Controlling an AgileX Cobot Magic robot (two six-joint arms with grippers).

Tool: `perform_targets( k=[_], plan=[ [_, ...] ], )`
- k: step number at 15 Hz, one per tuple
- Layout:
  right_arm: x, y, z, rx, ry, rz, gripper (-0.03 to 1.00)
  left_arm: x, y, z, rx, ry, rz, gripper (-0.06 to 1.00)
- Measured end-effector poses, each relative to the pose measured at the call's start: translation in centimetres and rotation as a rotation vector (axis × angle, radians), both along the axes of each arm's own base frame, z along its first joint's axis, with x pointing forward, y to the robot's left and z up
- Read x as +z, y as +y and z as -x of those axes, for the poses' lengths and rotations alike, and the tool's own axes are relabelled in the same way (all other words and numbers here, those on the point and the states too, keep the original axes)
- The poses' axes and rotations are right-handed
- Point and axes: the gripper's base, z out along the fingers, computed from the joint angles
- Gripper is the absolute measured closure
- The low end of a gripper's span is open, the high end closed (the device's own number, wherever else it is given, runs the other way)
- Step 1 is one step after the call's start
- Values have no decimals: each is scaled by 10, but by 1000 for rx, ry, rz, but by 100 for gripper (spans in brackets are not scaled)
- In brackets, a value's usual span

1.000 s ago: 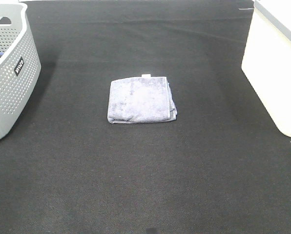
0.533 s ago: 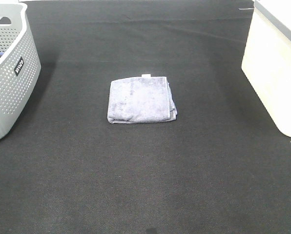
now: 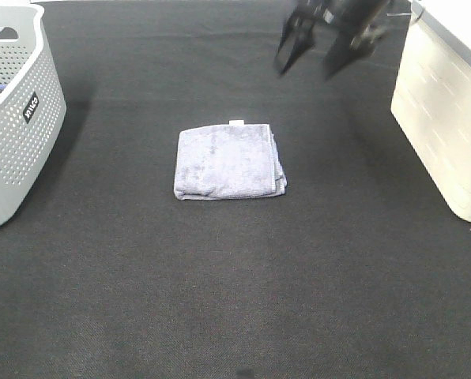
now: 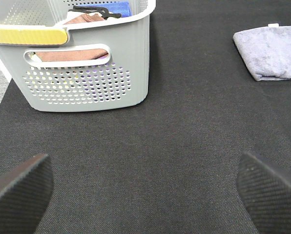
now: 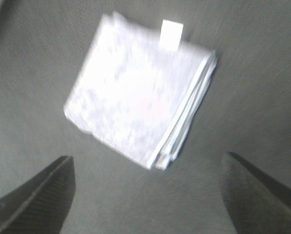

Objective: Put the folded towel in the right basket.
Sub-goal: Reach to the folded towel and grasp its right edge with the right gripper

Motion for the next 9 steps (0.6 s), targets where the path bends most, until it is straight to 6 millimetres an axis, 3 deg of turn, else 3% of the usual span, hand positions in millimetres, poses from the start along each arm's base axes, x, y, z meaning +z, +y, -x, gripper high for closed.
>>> perform_targets(
  k=[3,7,9],
  plan=[
    [-59,3,-19,-24,127,-28,20,0,0,0,0,0,0,-3],
    [-107,-32,-40,-114,238,-177,20,0,0,0,0,0,0,-3],
    [-125,-35,-42,-104,259,-177,20,0,0,0,0,0,0,-3]
  ],
)
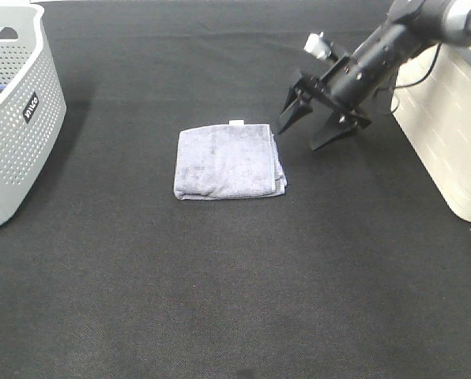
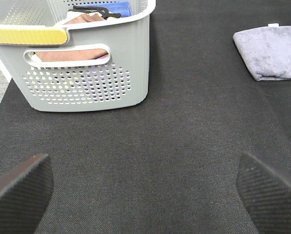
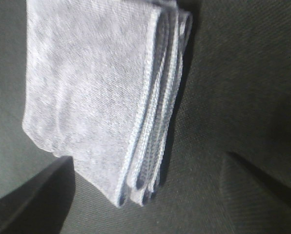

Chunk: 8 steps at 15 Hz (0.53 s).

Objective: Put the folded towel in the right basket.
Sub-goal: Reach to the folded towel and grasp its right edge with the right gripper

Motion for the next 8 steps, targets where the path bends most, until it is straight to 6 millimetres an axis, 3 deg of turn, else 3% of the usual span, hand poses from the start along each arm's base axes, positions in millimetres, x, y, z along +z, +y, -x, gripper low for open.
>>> perform_targets(
  k=[8],
  plan=[
    [-39,10,-2,15,28,-85,21,0,0,0,0,0,0,-3]
  ],
)
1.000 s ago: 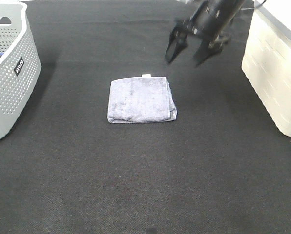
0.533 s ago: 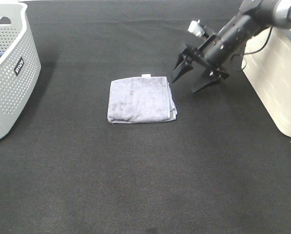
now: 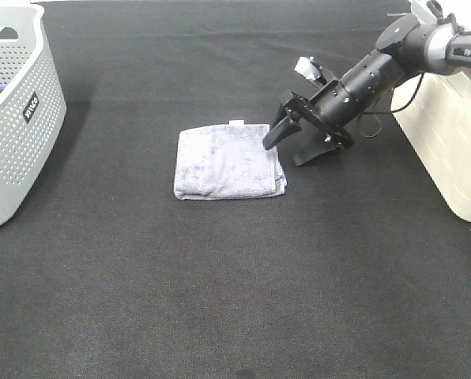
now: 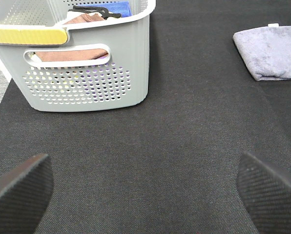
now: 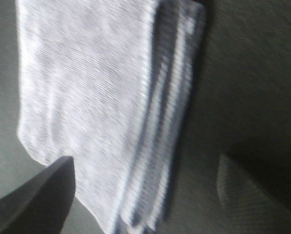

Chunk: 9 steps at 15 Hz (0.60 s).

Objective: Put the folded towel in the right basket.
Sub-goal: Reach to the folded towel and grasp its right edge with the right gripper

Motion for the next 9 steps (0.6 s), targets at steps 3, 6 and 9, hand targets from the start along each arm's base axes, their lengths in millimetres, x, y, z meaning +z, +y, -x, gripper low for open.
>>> perform_targets(
  k=[3,6,9],
  plan=[
    [-6,30,5,31,-18,-24,22,0,0,0,0,0,0,-3],
    [-9,46,6,38,-52,-8,42,0,0,0,0,0,0,-3],
    [-15,44,5,27,-53,25,89,0,0,0,0,0,0,-3]
  ],
)
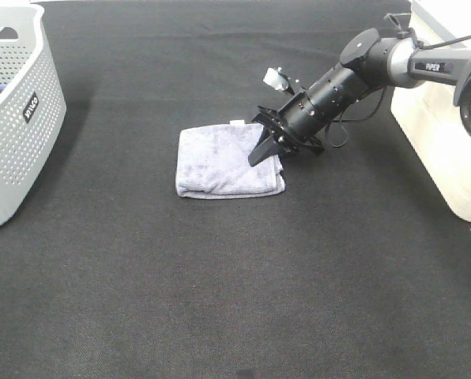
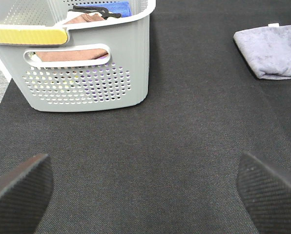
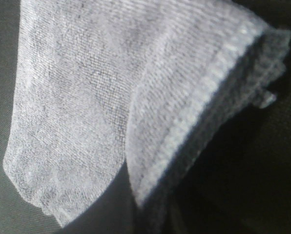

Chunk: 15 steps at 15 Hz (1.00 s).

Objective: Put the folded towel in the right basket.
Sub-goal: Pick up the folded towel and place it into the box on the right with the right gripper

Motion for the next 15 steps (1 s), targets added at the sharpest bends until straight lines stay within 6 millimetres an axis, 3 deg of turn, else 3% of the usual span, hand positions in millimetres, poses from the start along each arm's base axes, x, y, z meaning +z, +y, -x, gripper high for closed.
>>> perform_targets(
  k=[2,4,5,10,12,13,14,15],
  plan=[
    [6,0,-1,17,-10,1,89,0,0,0,0,0,0,-3],
    [31,1,-3,39,-52,-9,89,0,0,0,0,0,0,-3],
    [72,1,-5,58,-134,-14,89,0,0,0,0,0,0,-3],
    [211,-16,15,81,-441,70,89,0,0,0,0,0,0,-3],
    [256,-37,28,34,-522,111,89,0,0,0,0,0,0,-3],
    [289,-63,39,-24,-583,153,89,0,0,0,0,0,0,-3],
    [305,-83,45,-67,-602,184,89,0,0,0,0,0,0,-3],
    [305,-83,45,-67,-602,184,89,0,0,0,0,0,0,-3]
  ],
)
